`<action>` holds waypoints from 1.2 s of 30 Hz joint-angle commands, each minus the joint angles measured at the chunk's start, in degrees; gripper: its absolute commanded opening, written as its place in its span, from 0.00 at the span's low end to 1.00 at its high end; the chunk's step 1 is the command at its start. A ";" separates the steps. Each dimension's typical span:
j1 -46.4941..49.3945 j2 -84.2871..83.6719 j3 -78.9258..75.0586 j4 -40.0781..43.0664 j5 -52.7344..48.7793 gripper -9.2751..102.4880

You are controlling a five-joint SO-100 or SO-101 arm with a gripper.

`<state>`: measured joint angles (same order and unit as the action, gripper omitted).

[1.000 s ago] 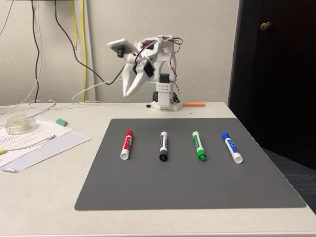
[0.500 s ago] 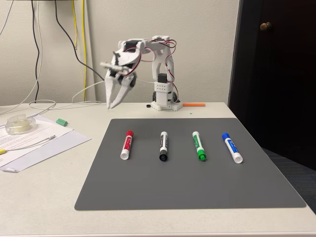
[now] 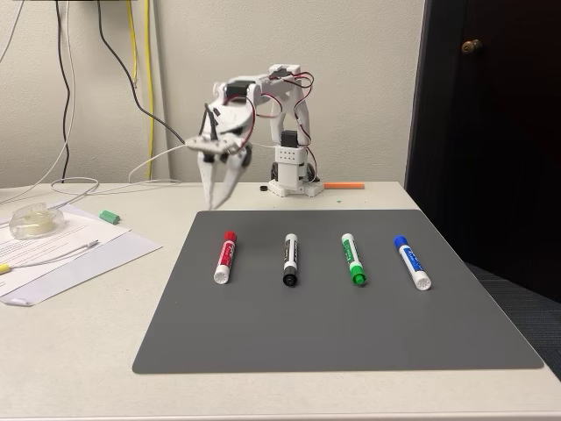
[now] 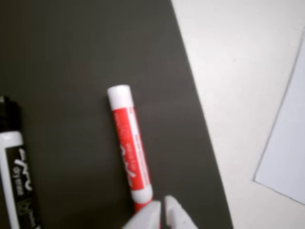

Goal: Pick up the red marker.

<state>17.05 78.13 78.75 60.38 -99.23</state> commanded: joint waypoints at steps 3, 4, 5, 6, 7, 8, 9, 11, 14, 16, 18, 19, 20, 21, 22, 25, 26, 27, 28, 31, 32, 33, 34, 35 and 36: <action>-1.14 -1.32 -2.99 0.79 -0.88 0.09; -1.41 -2.20 -2.99 0.70 -1.32 0.09; -1.58 -3.08 -3.16 0.62 -1.93 0.09; -1.76 -3.78 -3.25 0.18 -2.29 0.09; -1.76 -4.13 -3.25 -0.26 -2.72 0.11; -1.76 -4.22 -3.25 -0.70 -3.25 0.13; -1.67 -4.13 -3.25 -1.14 -3.69 0.16; -1.41 -4.04 -3.25 -2.20 -5.27 0.22; -0.79 -5.27 -4.31 -3.60 -7.38 0.28; -0.26 -7.38 -7.03 -2.64 -7.91 0.31; 0.09 -8.26 -7.65 -3.16 -8.61 0.31; 0.26 -8.53 -7.65 -3.69 -9.05 0.31; 0.44 -8.70 -7.65 -4.31 -9.49 0.31; 0.53 -8.96 -7.65 -5.01 -9.93 0.31; 0.70 -9.23 -7.65 -5.71 -10.20 0.31; 1.41 -12.48 -13.18 -2.81 -11.60 0.33; 1.58 -14.33 -16.88 0.00 -11.87 0.33; 1.67 -16.70 -21.09 3.34 -12.04 0.33; 1.76 -19.51 -26.46 7.56 -12.22 0.33; 1.85 -27.60 -40.34 17.67 -12.30 0.33; 1.85 -28.74 -41.92 18.90 -12.22 0.33; 1.76 -29.09 -41.92 19.07 -12.04 0.33; 1.67 -29.44 -41.92 19.25 -11.95 0.33; 1.58 -29.79 -41.92 19.42 -11.87 0.33; 1.41 -30.06 -41.92 19.69 -11.60 0.33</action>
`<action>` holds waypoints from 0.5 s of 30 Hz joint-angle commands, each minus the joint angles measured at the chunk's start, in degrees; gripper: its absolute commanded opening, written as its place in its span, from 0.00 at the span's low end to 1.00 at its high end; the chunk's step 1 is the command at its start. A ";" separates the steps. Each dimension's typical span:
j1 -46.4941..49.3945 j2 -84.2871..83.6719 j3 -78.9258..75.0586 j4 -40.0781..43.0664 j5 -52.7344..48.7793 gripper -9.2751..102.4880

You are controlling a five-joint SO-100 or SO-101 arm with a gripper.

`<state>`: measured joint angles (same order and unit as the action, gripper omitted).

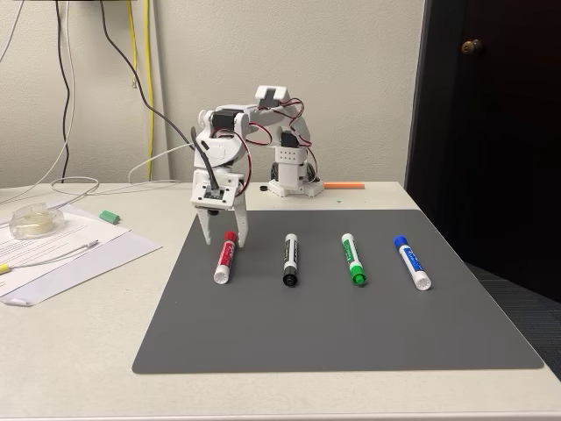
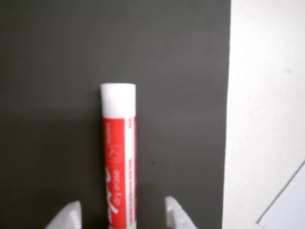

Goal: Pick up the red marker.

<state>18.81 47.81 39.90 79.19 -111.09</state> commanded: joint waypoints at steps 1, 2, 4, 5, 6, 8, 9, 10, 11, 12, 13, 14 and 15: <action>-0.44 0.09 -3.08 1.05 0.44 0.33; -0.62 -0.18 -3.08 1.23 0.53 0.33; -0.79 -0.70 -3.08 1.32 0.88 0.33; -0.97 -1.14 -3.08 1.05 1.05 0.33; -1.05 -1.58 -3.08 0.88 1.14 0.33; -1.14 -2.55 -3.08 0.18 1.41 0.33; -1.14 -3.08 -3.08 -0.09 1.49 0.33; -1.23 -3.52 -3.08 -0.35 1.49 0.33; -1.41 -4.04 -3.08 -0.62 1.49 0.33; -1.49 -4.57 -3.08 -0.97 1.67 0.33; -1.58 -5.01 -3.08 -1.23 1.76 0.33; -1.67 -5.45 -3.08 -1.58 1.93 0.33; -1.76 -5.80 -3.08 -1.85 2.11 0.33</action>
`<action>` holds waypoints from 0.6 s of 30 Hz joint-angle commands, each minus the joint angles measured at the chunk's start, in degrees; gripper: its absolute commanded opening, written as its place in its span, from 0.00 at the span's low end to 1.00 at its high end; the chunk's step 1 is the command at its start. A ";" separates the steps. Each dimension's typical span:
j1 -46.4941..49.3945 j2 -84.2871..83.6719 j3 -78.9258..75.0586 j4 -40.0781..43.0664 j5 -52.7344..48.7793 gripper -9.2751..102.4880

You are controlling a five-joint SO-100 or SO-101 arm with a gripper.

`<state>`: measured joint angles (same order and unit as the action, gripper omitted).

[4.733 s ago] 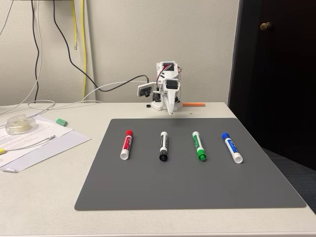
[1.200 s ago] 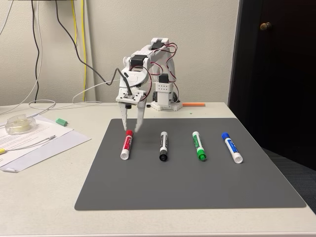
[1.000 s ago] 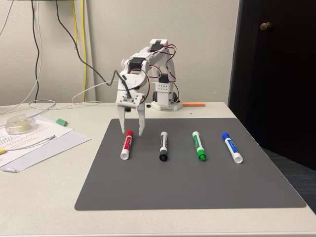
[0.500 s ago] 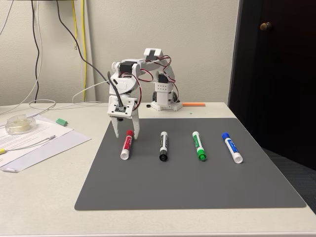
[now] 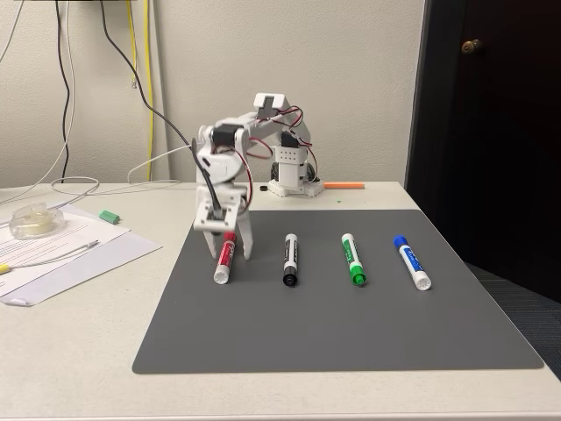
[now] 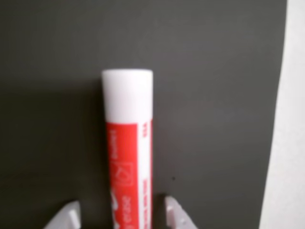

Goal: Pick up the red marker.

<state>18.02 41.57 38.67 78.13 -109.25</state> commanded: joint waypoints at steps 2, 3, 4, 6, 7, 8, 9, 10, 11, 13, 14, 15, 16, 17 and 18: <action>-0.97 0.00 -1.85 -1.14 0.44 0.33; -1.05 -0.26 -1.85 -1.23 0.53 0.33; -1.05 -0.44 -1.85 -1.41 0.62 0.33; -1.05 -0.79 -1.85 -1.76 0.70 0.32; -1.14 -0.97 -1.85 -2.02 0.88 0.30; -1.23 -1.23 -1.85 -2.37 1.14 0.27; -1.41 -1.41 -1.85 -2.64 1.32 0.23; -1.49 -1.58 -1.85 -2.90 1.49 0.20; -1.49 -1.76 -1.85 -2.99 1.49 0.18; -1.58 -1.93 -1.85 -3.08 1.49 0.17; -1.58 -1.93 -1.85 -3.16 1.49 0.17; -1.49 -1.93 -1.85 -3.16 1.49 0.17; -1.49 -1.93 -1.85 -3.16 1.49 0.16; -1.49 -1.93 -1.85 -3.16 1.49 0.15; -1.49 -1.93 -1.85 -3.16 1.49 0.14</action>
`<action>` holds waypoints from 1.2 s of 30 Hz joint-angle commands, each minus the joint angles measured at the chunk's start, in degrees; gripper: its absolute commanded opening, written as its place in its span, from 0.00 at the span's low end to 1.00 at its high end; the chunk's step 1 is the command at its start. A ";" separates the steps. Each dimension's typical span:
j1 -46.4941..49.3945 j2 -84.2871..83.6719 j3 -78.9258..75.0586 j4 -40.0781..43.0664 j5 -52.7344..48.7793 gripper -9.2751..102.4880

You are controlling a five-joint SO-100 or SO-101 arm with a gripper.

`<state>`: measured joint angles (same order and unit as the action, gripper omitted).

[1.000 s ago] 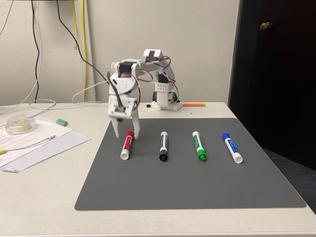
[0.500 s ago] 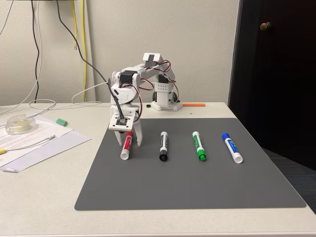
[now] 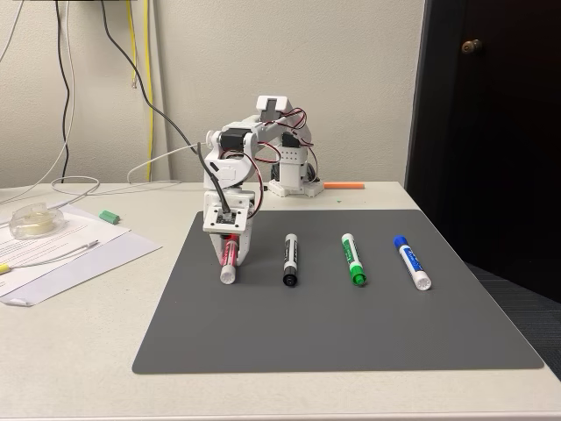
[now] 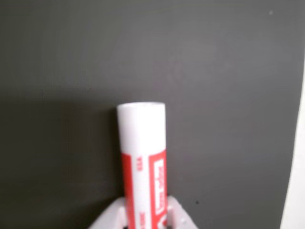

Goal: Pick up the red marker.

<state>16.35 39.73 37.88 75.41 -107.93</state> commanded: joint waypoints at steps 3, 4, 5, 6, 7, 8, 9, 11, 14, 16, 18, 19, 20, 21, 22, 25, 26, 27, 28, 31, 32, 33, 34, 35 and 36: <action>0.26 -0.09 -1.05 -0.62 0.18 0.11; 0.35 -0.09 -1.05 -0.79 0.18 0.11; 0.35 -0.18 -1.05 -0.88 0.18 0.11; 0.53 -0.26 -1.05 -1.05 0.18 0.11; 0.53 -0.26 -1.05 -1.05 0.18 0.11; 0.53 -0.26 -1.05 -0.97 0.26 0.11; 0.53 -0.09 -1.05 -0.79 0.35 0.11; 0.62 0.44 -1.05 -0.35 0.97 0.11; 0.62 2.02 -1.05 1.23 2.02 0.11; 0.70 4.31 -1.05 3.25 2.90 0.11; 0.44 7.03 -1.14 5.62 4.75 0.11; 0.18 8.70 -1.14 7.21 5.80 0.11; -0.18 10.37 -1.14 8.70 6.94 0.11; -0.62 12.30 -1.14 10.55 8.09 0.11; -1.14 14.06 -1.14 12.30 9.32 0.11; -3.60 19.51 -1.14 17.40 14.77 0.11; -4.39 21.53 -1.14 18.90 16.70 0.11; -5.27 23.55 -1.14 20.30 18.46 0.11; -6.15 25.66 -1.14 21.80 20.57 0.11; -9.05 31.90 -0.62 24.61 27.86 0.11; -10.28 34.01 -0.18 24.70 31.55 0.11; -11.60 35.68 -0.18 24.70 35.51 0.11; -12.92 37.27 -0.18 24.70 39.29 0.11; -14.33 38.58 -0.18 24.61 43.33 0.11; -15.64 39.64 -0.18 24.43 46.93 0.11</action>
<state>4.57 73.48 38.41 99.93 -67.94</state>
